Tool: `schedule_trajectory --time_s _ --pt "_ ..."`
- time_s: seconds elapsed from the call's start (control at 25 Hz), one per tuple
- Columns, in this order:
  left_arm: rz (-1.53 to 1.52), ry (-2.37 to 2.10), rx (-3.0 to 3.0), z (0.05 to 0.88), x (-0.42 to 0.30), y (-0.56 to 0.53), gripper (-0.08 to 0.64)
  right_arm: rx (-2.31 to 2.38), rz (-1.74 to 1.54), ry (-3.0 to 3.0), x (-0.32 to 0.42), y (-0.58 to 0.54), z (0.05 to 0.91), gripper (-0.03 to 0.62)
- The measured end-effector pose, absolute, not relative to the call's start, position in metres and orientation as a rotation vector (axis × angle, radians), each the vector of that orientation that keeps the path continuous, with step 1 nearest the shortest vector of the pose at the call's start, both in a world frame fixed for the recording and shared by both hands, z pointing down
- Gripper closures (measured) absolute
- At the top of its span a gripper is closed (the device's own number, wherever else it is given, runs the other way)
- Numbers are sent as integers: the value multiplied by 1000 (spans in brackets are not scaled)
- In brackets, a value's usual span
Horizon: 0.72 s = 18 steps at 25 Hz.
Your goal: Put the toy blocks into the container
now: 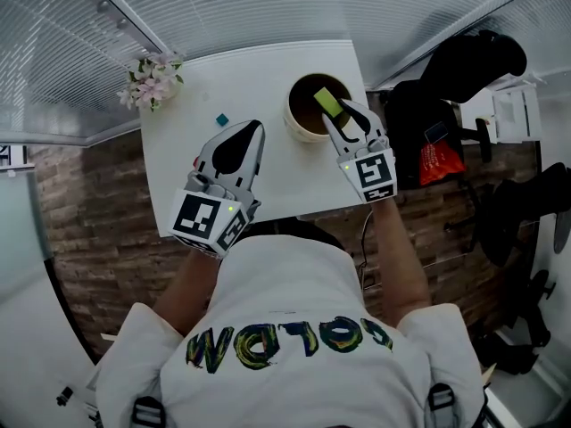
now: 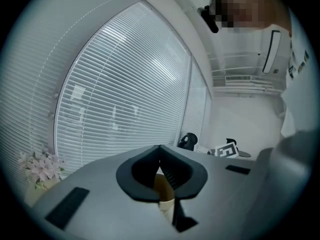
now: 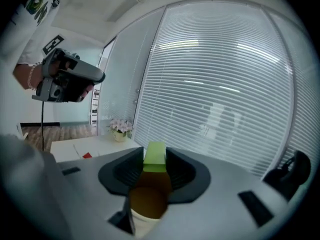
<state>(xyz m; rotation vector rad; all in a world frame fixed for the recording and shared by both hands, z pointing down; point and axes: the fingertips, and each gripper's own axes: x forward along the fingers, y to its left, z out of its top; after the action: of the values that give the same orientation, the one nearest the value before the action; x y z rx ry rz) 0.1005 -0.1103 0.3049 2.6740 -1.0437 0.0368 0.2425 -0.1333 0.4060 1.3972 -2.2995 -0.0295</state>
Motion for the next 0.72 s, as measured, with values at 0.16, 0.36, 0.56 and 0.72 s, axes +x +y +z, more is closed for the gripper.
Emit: schedule_trajectory --time_s 0.16,0.36,0.56,0.72 --pt "45 -1048 2671 308 97 -109 548 1379 18 -2259 248 -143 431 445" --pt "47 -1063 2661 309 92 -108 548 1351 73 -2217 253 -156 459 445" --pt "50 -1074 2652 311 87 -108 548 1337 111 -2195 255 -163 473 445" --pt "53 -1081 2646 312 84 -110 548 1358 108 -2205 255 -165 470 443"
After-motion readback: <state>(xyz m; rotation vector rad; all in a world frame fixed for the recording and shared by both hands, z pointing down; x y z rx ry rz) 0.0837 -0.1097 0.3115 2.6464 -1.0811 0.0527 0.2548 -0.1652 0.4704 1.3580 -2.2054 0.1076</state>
